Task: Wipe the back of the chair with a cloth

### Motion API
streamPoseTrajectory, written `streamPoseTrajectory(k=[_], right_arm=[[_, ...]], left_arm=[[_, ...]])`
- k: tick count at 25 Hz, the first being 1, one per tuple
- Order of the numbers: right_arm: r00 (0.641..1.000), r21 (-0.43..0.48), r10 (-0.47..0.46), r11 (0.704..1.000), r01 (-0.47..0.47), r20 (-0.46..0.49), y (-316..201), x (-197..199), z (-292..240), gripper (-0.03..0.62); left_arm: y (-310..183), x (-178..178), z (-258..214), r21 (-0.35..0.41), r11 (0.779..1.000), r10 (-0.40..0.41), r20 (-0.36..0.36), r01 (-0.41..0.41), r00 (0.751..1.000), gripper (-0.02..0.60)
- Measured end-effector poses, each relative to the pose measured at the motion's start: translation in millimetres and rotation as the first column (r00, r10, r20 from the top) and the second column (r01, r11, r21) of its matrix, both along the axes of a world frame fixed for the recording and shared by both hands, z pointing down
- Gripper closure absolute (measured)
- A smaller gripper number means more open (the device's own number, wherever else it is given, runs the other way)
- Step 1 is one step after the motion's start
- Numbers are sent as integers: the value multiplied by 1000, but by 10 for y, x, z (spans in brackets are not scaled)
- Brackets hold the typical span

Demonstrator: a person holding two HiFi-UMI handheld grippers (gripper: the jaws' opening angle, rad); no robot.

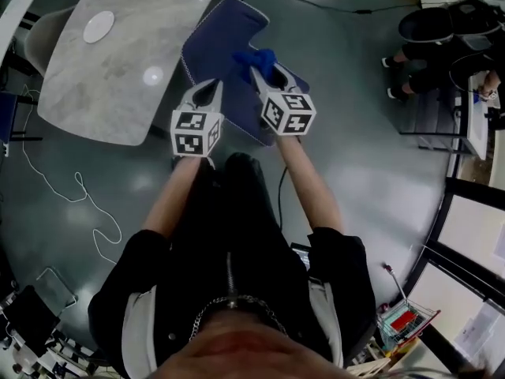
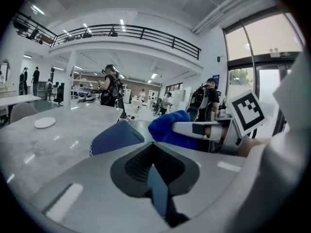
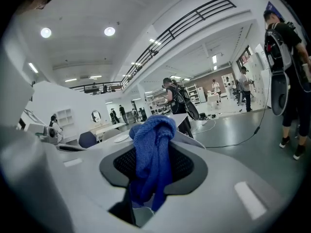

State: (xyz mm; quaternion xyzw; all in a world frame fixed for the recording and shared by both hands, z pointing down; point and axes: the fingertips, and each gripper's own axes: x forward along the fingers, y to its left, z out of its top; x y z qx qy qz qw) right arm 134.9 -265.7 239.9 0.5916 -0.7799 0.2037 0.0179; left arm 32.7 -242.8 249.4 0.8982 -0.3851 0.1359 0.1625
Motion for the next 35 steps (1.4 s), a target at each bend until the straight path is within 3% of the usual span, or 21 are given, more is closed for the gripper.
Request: streamPoseTrajectory(k=[8,13,16,20,28,35], right_arm=[[999,79,-14,997,17,-30,-515,212,848,457],[997,136,-19,990,28,-69,-892,332,1193,456],[997,173,-11,985,25,-81,-1087,470,1399,456],[995,234,-14,972,36,-97,-1339,522,1549,456],[991,359,-35,930,80,-129,-1788,385,1382,456],[988,442,20,896,49,-150,-2186,449,774,457]], left_arm=[[-342,353,895,18,1000,-7,-73,9,997,576],[-621,575,1307,-12,1000,-30,-113,29,993,580],[-699,686,1512,17,998,-51,-133,54,990,581],[-750,823,1810,30,1000,1,-156,4,988,581],[-793,788,2172,88,996,6,-170,10,985,581],[-640,849,2310,139,990,25,-86,-12,996,580]])
